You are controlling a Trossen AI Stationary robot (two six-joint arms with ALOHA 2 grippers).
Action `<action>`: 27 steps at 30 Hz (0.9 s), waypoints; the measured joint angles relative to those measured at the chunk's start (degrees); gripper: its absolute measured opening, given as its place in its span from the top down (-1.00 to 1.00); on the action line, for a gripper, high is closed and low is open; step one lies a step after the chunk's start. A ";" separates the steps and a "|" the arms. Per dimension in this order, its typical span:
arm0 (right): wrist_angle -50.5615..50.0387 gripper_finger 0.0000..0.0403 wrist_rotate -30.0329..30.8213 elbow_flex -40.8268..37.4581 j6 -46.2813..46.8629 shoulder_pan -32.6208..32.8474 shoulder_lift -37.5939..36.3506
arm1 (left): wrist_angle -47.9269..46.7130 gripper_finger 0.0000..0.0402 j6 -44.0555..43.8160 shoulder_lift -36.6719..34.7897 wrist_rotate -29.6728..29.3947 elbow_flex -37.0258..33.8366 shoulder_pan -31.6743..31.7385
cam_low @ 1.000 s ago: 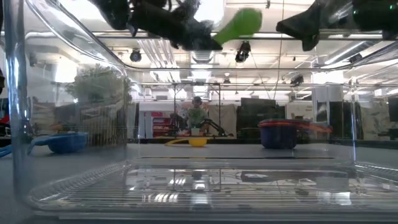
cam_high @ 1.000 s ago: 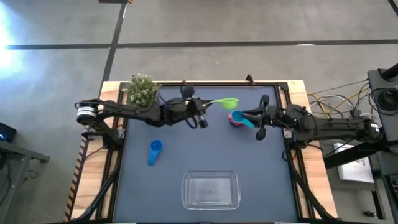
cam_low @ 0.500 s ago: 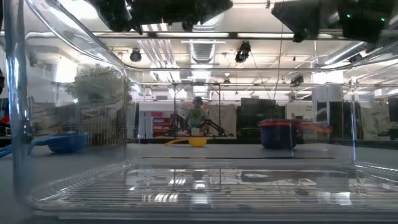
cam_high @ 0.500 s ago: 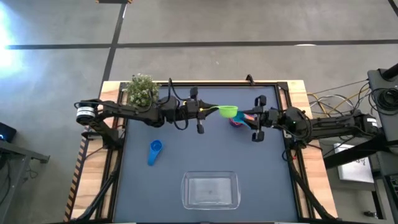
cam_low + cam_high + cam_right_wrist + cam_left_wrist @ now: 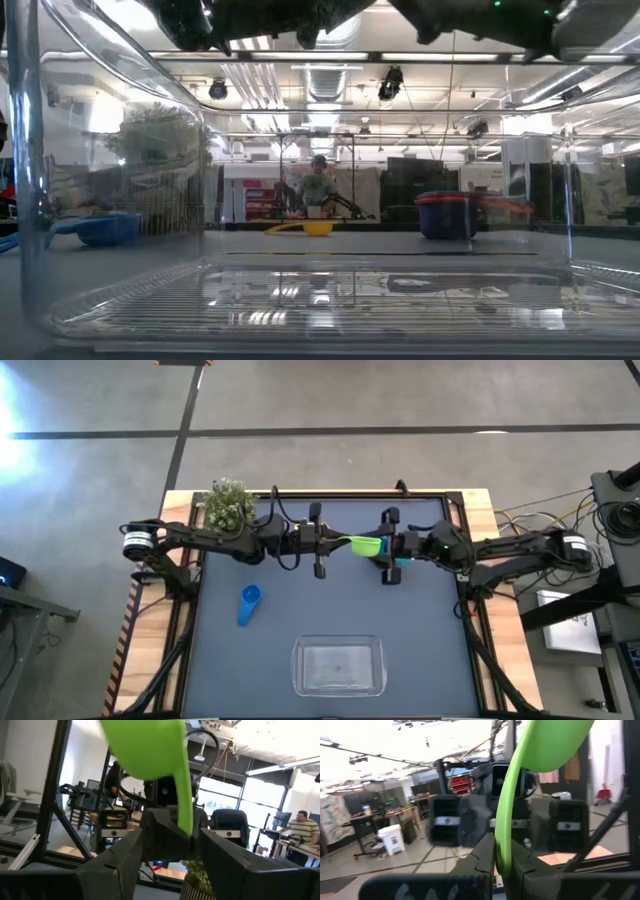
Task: Nest measuring cups in basket
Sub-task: Stack the green measuring cup on the light blue measuring cup
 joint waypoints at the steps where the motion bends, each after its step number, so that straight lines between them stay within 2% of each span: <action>1: 0.10 0.12 0.02 0.74 0.02 -0.02 1.15 | 0.00 1.00 -0.02 0.00 0.60 0.00 0.00; 8: 4.11 0.32 -2.96 3.21 1.49 -0.04 6.35 | -0.45 1.00 -0.16 0.00 2.23 0.00 -0.11; 20: 4.24 0.54 -3.37 3.37 3.24 -0.02 4.85 | -3.19 1.00 0.00 0.09 1.62 -0.02 0.02; 27: 3.89 0.87 -2.98 3.37 3.04 -0.04 5.69 | -3.31 1.00 0.02 0.09 1.87 -0.07 0.00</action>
